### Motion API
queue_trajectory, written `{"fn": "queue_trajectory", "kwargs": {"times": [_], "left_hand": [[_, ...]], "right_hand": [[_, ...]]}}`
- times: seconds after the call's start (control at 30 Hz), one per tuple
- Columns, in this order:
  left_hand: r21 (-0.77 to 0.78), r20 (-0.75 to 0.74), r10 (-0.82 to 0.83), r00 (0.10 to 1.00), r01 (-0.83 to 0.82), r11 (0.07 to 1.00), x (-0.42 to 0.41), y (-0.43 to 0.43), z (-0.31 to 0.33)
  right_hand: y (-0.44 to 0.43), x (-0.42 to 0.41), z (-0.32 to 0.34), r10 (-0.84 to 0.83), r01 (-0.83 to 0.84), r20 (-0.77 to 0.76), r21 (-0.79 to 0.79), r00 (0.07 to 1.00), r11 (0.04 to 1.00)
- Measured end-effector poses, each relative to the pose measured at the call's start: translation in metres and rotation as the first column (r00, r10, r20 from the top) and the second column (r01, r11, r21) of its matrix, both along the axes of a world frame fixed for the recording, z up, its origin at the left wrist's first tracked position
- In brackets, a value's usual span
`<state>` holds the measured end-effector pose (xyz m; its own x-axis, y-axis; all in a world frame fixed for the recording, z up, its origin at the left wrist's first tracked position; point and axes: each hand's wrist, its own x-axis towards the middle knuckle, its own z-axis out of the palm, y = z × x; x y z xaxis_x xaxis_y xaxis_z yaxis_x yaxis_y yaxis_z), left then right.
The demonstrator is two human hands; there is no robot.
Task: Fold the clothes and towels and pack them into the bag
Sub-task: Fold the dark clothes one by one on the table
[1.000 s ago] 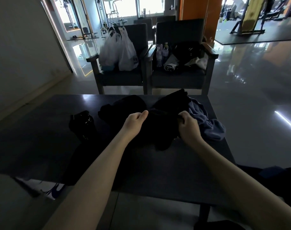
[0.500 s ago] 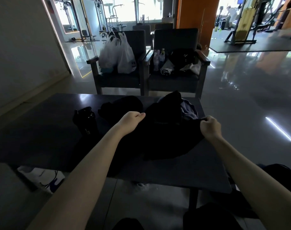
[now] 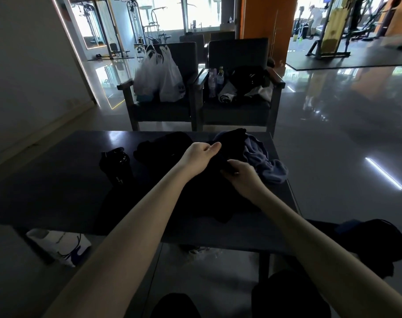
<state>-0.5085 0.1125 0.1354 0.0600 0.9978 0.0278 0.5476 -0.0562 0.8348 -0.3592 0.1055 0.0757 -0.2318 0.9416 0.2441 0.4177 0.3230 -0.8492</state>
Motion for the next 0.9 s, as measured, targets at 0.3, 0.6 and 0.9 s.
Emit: {"fn": "queue_trajectory", "kwargs": {"times": [0.3,0.6,0.9], "left_hand": [[-0.153,-0.223,-0.312,0.924,0.283,0.947,0.001,-0.010,0.007],[0.089,-0.188,-0.106,0.976,0.125,0.988,0.039,-0.002,0.004],[0.022,-0.152,-0.154,0.976,0.160,0.987,0.050,0.000,-0.001]], "right_hand": [[0.001,0.049,0.020,-0.143,0.044,-0.427,-0.232,0.893,0.972],[-0.009,0.058,0.031,0.025,-0.053,-0.144,-0.197,0.989,0.979],[-0.004,0.073,0.028,-0.080,0.082,0.078,-0.025,0.994,0.996]]}}
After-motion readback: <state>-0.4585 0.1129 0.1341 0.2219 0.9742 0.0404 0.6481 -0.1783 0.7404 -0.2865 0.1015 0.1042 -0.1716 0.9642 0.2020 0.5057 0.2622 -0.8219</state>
